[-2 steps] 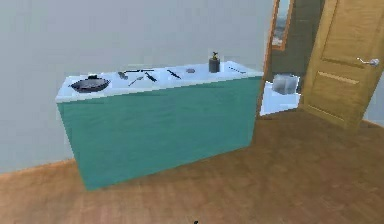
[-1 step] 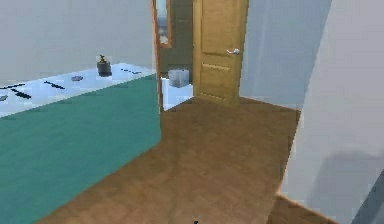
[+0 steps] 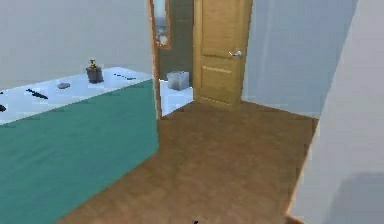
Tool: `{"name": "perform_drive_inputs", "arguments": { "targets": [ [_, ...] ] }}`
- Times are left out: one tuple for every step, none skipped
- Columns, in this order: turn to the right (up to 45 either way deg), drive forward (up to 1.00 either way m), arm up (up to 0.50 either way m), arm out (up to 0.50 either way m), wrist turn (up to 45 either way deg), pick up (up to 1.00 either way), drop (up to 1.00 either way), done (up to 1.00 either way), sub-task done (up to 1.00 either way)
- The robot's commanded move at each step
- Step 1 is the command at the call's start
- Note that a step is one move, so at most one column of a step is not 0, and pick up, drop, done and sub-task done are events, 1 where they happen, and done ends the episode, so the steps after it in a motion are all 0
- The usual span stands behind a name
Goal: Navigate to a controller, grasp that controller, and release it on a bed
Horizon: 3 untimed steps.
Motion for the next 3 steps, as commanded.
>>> {"name": "perform_drive_inputs", "arguments": {
  "targets": [
    [3.0,0.00,0.00,0.00,0.0,0.00,0.00,0.00,0.00],
    [0.0,1.00,0.00,0.00,0.0,0.00,0.00,0.00,0.00],
    [6.0,0.00,0.00,0.00,0.0,0.00,0.00,0.00,0.00]
  ]
}}
